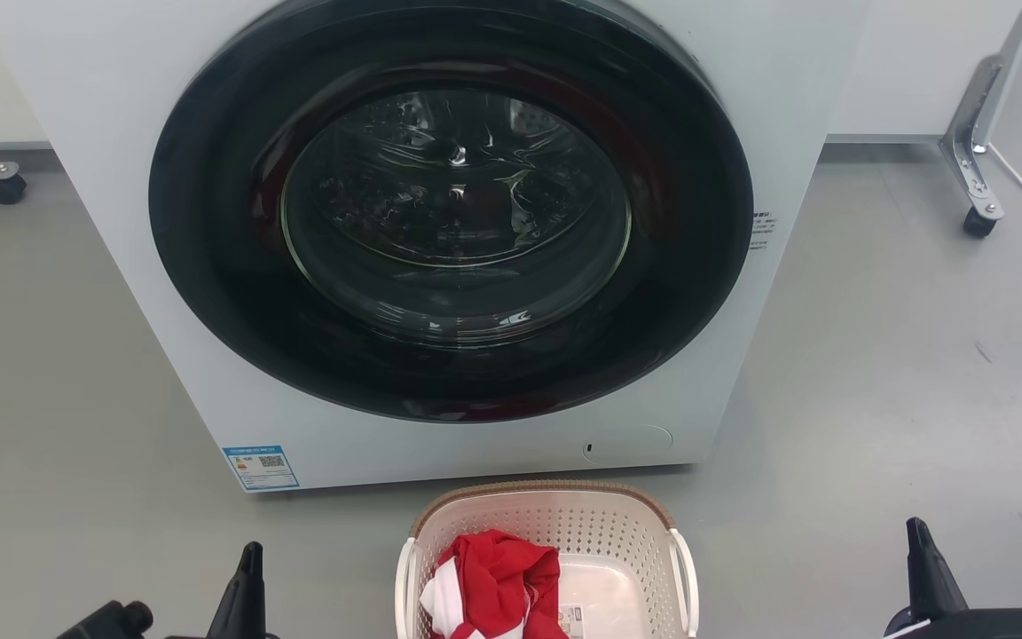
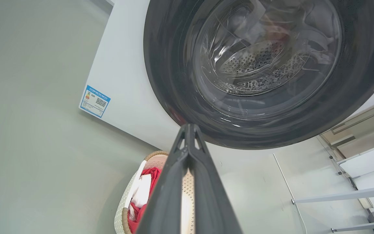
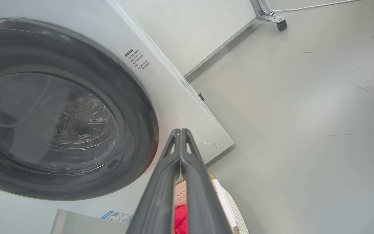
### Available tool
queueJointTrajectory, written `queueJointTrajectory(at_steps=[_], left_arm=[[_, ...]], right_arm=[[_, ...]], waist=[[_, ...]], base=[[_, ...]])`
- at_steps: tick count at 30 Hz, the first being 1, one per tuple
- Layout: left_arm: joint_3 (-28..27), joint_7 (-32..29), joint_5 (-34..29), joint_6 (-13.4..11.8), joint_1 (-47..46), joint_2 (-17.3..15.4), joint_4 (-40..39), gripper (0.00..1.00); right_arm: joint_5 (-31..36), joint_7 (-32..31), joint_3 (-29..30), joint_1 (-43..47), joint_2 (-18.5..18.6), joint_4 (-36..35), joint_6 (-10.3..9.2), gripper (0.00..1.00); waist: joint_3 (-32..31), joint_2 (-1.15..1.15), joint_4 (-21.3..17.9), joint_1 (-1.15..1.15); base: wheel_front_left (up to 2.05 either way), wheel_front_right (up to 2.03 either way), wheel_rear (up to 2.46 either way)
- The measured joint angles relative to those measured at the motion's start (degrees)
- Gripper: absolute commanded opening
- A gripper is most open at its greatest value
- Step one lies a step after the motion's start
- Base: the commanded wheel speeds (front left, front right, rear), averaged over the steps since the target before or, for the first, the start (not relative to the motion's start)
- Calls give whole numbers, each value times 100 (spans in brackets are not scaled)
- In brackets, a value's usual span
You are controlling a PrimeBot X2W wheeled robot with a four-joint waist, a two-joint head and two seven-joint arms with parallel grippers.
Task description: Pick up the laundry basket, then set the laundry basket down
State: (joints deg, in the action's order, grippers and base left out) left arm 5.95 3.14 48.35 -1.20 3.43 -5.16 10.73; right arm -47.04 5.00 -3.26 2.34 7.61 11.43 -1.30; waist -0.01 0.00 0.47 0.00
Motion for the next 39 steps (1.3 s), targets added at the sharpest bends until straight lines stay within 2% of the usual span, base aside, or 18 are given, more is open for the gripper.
queueJointTrajectory(at_steps=[39], left_arm=[[-777, -675, 3022, 576, -557, 183, 420, 0]], right_arm=[[-3098, -804, 762, -518, -354, 392, 570, 0]], waist=[[8, 0, -33, 0]], base=[[0, 0, 0]])
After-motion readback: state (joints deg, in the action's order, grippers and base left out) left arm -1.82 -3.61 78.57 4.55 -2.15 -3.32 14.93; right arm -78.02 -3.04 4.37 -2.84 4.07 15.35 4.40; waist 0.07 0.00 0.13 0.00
